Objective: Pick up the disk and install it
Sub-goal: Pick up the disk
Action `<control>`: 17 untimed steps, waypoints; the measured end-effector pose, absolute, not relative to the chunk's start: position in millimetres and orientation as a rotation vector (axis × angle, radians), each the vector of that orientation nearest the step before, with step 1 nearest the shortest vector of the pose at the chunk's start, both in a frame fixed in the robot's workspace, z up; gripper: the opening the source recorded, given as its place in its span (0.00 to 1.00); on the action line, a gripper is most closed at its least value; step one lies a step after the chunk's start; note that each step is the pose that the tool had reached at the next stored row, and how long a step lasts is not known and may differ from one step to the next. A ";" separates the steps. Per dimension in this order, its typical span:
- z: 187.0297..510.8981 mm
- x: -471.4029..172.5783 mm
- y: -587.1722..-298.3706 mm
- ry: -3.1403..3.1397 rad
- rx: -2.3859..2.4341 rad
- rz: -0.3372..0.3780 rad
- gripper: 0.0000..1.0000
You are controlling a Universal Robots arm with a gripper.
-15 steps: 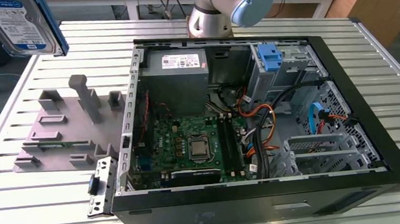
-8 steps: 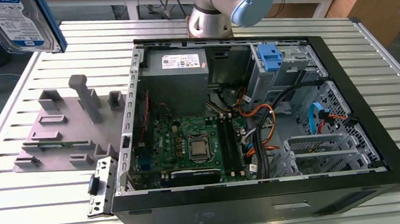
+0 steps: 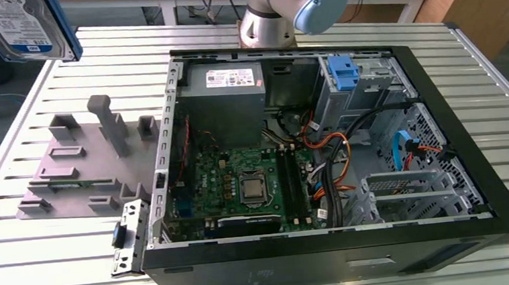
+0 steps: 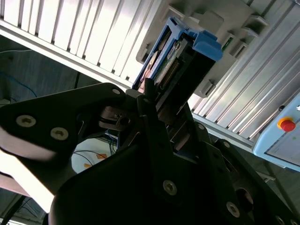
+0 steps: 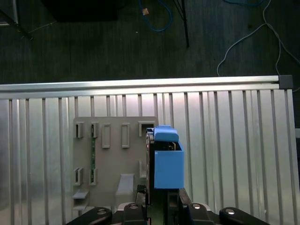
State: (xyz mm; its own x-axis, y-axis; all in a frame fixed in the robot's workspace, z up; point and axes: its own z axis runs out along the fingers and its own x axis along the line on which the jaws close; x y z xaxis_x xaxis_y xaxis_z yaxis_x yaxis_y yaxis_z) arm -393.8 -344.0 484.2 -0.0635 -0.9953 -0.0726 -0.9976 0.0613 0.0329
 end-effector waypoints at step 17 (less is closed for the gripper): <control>484.4 -391.3 -358.4 2.268 -2.129 0.112 0.35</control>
State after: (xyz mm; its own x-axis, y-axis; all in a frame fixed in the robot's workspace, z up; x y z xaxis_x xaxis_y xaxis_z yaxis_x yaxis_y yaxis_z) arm -391.3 -358.4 484.4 -0.0642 -0.9955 -0.0702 -0.9975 0.0620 0.0328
